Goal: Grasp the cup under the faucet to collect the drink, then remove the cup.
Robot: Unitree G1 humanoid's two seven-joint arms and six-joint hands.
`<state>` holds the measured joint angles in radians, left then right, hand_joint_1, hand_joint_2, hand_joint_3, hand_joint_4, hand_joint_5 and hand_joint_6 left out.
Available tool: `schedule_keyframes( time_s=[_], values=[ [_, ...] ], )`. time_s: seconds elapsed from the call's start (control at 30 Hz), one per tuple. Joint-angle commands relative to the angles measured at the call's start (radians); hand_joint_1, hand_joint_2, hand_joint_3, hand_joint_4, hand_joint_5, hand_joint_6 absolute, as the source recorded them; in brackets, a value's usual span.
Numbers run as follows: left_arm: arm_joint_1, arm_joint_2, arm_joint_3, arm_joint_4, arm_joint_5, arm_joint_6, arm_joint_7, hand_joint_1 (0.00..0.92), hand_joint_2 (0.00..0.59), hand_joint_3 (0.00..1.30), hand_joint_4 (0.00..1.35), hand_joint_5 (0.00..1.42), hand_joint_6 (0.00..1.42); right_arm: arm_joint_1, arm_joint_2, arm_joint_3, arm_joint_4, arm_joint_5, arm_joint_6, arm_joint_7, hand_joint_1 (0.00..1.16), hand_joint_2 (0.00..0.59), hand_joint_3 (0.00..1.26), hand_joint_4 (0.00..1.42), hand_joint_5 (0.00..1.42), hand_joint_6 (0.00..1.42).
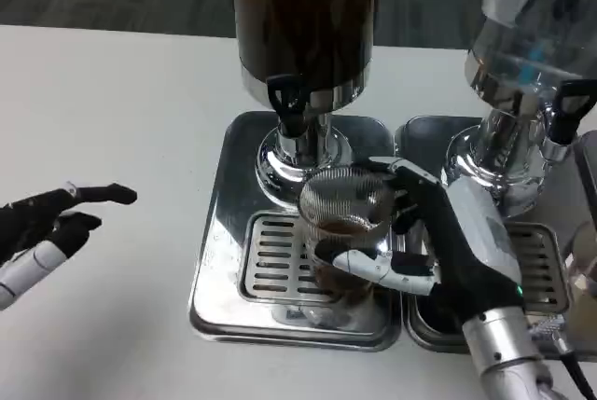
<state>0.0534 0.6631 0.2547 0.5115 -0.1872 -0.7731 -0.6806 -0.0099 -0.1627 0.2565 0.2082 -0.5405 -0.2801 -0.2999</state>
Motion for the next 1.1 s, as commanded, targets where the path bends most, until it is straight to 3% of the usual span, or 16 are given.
schedule_keyframes(
  time_s=[0.03, 0.47, 0.6, 0.87, 1.1],
  values=[
    [-0.024, 0.005, -0.015, 0.021, 0.008, -0.005, -0.011, 0.000, 0.150, 0.34, 0.21, 0.15, 0.29, 0.020, 0.007, -0.019, -0.040, 0.001, -0.003, -0.026, 0.69, 0.213, 0.51, 0.55, 0.65, 0.72],
    [-0.039, -0.001, -0.048, 0.018, 0.006, -0.010, -0.020, 0.000, 0.148, 0.33, 0.21, 0.14, 0.29, 0.070, 0.012, -0.062, -0.121, 0.002, -0.020, -0.059, 0.72, 0.207, 0.53, 0.58, 0.69, 0.76],
    [-0.041, -0.014, -0.083, -0.002, 0.022, -0.022, -0.024, 0.000, 0.149, 0.32, 0.19, 0.14, 0.29, 0.087, 0.015, -0.071, -0.151, -0.001, -0.012, -0.055, 0.73, 0.207, 0.53, 0.59, 0.69, 0.78],
    [-0.062, -0.025, -0.130, -0.006, 0.080, -0.068, 0.004, 0.000, 0.148, 0.20, 0.05, 0.08, 0.27, 0.119, 0.016, -0.086, -0.207, -0.001, -0.001, -0.046, 0.75, 0.200, 0.55, 0.60, 0.72, 0.79],
    [-0.091, -0.024, -0.157, 0.012, 0.156, -0.117, 0.049, 0.000, 0.138, 0.12, 0.00, 0.00, 0.22, 0.147, 0.022, -0.095, -0.253, 0.014, 0.003, -0.025, 0.77, 0.194, 0.55, 0.60, 0.73, 0.81]
  ],
)
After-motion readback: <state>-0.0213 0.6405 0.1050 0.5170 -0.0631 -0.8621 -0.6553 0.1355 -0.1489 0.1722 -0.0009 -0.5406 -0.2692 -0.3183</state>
